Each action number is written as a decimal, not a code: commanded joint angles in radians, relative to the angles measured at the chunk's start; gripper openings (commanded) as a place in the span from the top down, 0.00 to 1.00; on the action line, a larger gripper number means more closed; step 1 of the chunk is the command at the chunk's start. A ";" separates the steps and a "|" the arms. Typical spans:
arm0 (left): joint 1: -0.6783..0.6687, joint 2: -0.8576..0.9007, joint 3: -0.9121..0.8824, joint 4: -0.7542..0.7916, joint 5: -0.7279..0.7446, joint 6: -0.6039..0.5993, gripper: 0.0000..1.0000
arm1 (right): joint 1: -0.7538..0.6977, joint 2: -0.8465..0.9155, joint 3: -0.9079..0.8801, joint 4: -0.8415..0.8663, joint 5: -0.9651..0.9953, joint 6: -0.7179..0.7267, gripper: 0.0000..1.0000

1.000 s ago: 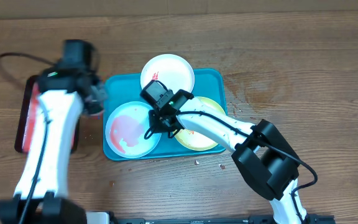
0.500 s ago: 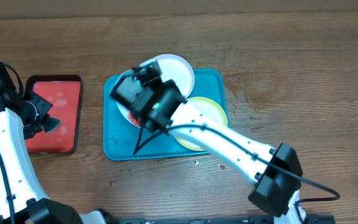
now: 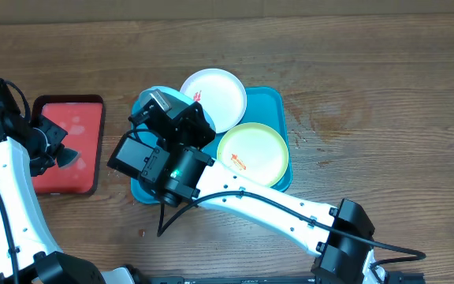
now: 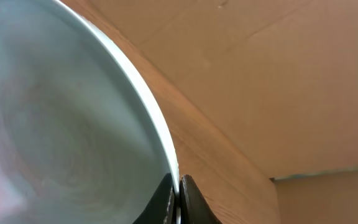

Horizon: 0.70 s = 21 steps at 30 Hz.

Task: Clean dirty plates on tray and stack at the side
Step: 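Lift the light-blue plate with the right gripper and carry it right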

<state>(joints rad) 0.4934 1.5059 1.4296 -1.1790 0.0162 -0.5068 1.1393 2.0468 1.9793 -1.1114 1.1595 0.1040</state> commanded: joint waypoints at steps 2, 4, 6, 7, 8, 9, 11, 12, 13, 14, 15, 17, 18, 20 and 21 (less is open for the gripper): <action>0.002 0.006 0.004 0.002 0.011 -0.025 0.96 | -0.002 -0.037 0.032 0.007 0.045 -0.005 0.96; 0.002 0.006 0.004 0.003 0.011 -0.025 0.96 | -0.002 -0.037 0.032 0.008 0.045 -0.005 0.96; 0.003 0.006 0.004 0.003 0.011 -0.025 0.96 | -0.002 -0.037 0.032 0.008 0.045 -0.005 0.96; 0.003 0.006 0.004 0.003 0.011 -0.025 0.96 | -0.002 -0.037 0.032 0.015 0.046 -0.005 0.96; 0.003 0.006 0.004 0.003 0.011 -0.025 0.96 | -0.002 -0.037 0.032 0.019 0.050 -0.005 0.96; 0.003 0.006 0.004 0.003 0.011 -0.025 0.96 | -0.002 -0.037 0.032 0.027 0.065 -0.005 0.96; 0.003 0.006 0.004 0.003 0.011 -0.025 0.96 | -0.002 -0.037 0.032 0.029 0.074 -0.004 0.96; 0.003 0.006 0.004 0.003 0.011 -0.025 0.96 | -0.002 -0.037 0.032 0.028 0.068 0.000 0.96; 0.003 0.006 0.004 0.003 0.011 -0.025 0.95 | -0.003 -0.037 0.029 0.009 0.005 0.040 0.96; 0.003 0.006 0.004 0.002 0.011 -0.025 0.95 | -0.007 -0.036 0.024 -0.001 -0.080 0.098 0.96; 0.003 0.006 0.004 0.001 0.011 -0.025 0.96 | -0.014 -0.036 0.014 0.003 -0.163 0.134 0.96; 0.003 0.006 0.004 0.001 0.011 -0.025 0.96 | -0.044 -0.036 -0.035 0.041 -0.307 0.118 0.96; 0.003 0.006 0.004 0.001 0.011 -0.025 0.96 | -0.064 -0.036 -0.061 0.048 -0.306 0.108 0.96; 0.003 0.006 0.004 0.001 0.011 -0.025 0.96 | -0.093 -0.037 -0.067 0.025 -0.313 0.181 0.96; 0.003 0.006 0.004 0.001 0.011 -0.025 0.96 | -0.122 -0.049 -0.056 0.002 -0.370 0.285 0.96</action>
<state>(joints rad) 0.4934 1.5059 1.4296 -1.1793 0.0193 -0.5217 1.0813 2.0453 1.9205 -1.0874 0.9089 0.2108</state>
